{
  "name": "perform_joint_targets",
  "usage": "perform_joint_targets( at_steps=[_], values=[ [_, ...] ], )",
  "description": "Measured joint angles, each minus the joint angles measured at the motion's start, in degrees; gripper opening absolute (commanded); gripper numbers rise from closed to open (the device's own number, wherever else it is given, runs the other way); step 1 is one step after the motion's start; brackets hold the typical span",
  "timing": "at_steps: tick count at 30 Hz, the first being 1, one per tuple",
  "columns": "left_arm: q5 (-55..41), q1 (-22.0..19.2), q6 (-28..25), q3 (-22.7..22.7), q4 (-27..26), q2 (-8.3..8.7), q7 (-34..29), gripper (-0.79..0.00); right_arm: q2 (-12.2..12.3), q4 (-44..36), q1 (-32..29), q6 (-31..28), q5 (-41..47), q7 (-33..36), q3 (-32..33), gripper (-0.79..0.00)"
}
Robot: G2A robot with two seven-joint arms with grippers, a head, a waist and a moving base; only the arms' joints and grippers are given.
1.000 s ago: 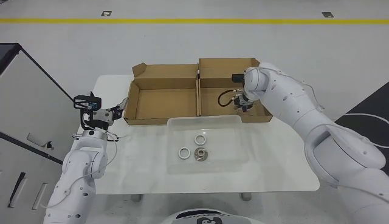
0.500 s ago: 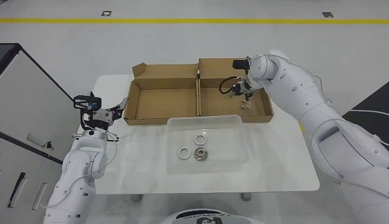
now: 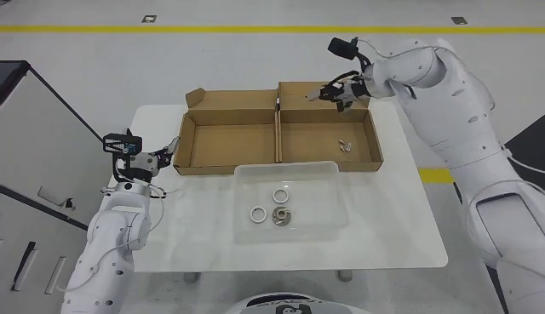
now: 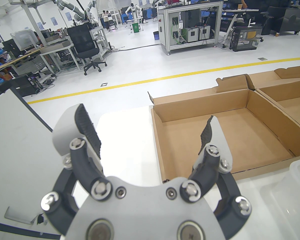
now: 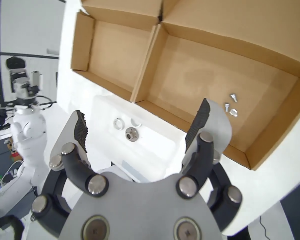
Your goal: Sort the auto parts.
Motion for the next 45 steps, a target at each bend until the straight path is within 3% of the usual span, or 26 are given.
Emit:
perform_joint_targets(
  at_steps=[11,26,35,45],
  values=[
    [0.00,0.00,0.00,0.00,0.00,0.00,0.00,0.000,4.10,-16.32,-12.57,0.38,16.47,5.77,17.67,0.000],
    [0.00,0.00,0.00,0.00,0.00,0.00,0.00,0.000,7.53,-21.45,-29.18,2.38,38.54,12.35,36.57,0.000],
    [0.00,0.00,0.00,0.00,0.00,0.00,0.00,0.000,9.67,-24.71,-36.69,2.20,44.19,12.33,42.89,0.000],
    [0.00,0.00,0.00,0.00,0.00,0.00,0.00,0.000,9.70,-24.75,-36.72,2.16,44.27,12.33,42.87,0.000]
  ],
)
